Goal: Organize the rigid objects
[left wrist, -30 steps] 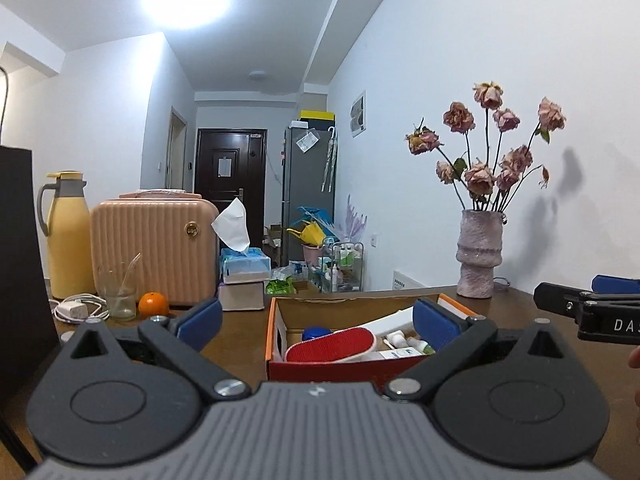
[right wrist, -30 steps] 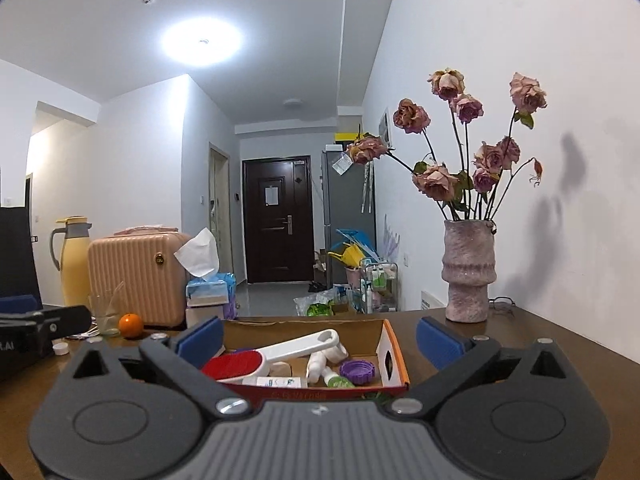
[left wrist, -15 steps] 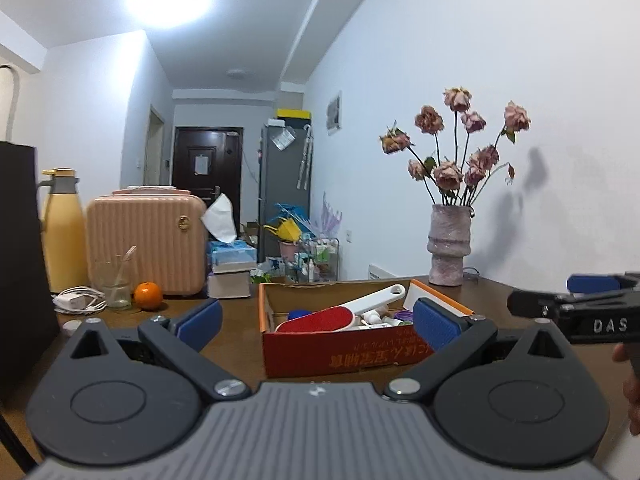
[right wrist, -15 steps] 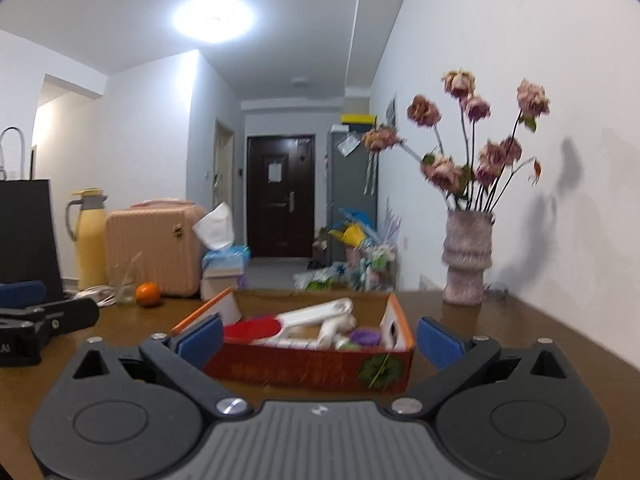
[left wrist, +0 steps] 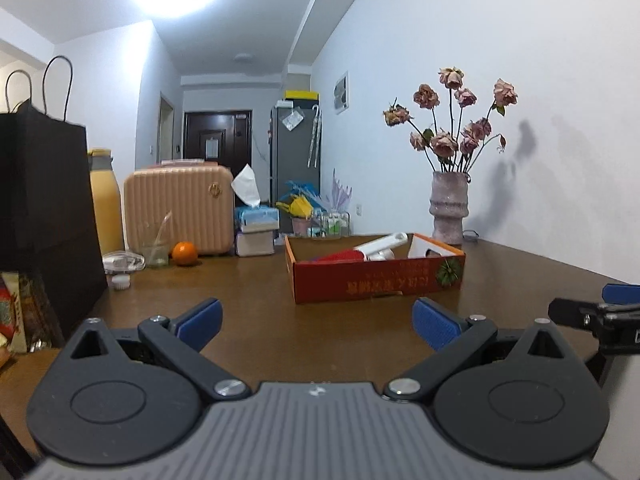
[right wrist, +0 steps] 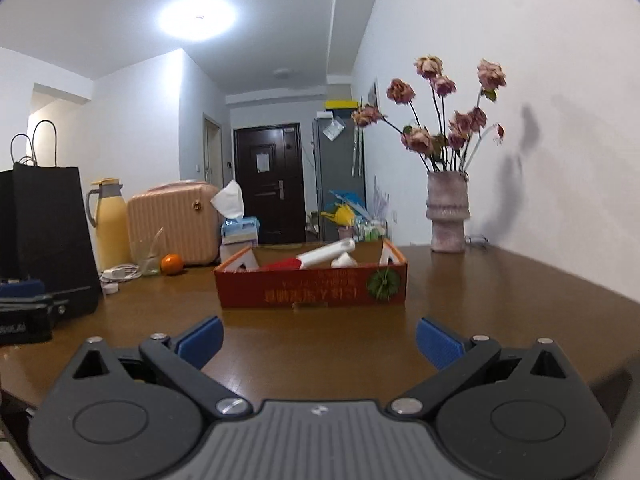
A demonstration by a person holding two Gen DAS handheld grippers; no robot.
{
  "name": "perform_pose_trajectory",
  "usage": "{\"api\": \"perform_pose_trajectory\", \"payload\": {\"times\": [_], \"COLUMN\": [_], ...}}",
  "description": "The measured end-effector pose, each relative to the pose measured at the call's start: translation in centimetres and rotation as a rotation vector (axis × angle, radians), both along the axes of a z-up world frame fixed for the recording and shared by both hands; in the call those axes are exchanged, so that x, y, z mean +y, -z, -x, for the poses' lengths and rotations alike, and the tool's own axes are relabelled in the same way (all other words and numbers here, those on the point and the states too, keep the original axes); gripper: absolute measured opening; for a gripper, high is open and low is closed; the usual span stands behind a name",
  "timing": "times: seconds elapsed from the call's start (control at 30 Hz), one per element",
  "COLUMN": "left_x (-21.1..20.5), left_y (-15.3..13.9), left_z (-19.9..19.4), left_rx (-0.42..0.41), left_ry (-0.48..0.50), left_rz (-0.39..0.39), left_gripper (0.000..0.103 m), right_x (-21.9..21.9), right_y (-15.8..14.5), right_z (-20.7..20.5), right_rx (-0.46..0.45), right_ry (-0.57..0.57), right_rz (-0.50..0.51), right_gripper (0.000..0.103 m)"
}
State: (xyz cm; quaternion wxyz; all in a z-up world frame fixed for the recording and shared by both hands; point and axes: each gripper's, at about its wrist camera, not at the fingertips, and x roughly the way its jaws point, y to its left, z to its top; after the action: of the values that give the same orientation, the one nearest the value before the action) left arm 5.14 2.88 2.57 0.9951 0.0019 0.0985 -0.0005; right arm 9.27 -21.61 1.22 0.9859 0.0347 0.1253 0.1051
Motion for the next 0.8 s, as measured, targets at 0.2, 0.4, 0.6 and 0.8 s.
{"api": "perform_pose_trajectory", "payload": {"times": [0.2, 0.4, 0.6, 0.8], "left_x": [-0.2, 0.2, 0.0, -0.4], "left_y": [0.9, 0.7, 0.8, 0.8], "left_z": [2.8, 1.7, 1.6, 1.8], "left_rx": [-0.050, 0.007, 0.013, 0.001], "left_ry": [0.020, -0.037, 0.000, 0.029], "left_rz": [-0.097, -0.001, -0.008, -0.023], "left_gripper": [0.103, 0.103, 0.103, 0.103], "right_x": [0.3, 0.7, 2.0, 2.2], "right_y": [-1.2, -0.9, -0.6, -0.9], "right_z": [1.7, 1.8, 2.2, 2.1], "right_rx": [-0.035, 0.002, 0.014, 0.006], "right_ry": [0.047, 0.032, -0.011, -0.010], "right_rz": [0.036, 0.050, 0.063, 0.068], "right_gripper": [0.103, 0.103, 0.103, 0.103]}}
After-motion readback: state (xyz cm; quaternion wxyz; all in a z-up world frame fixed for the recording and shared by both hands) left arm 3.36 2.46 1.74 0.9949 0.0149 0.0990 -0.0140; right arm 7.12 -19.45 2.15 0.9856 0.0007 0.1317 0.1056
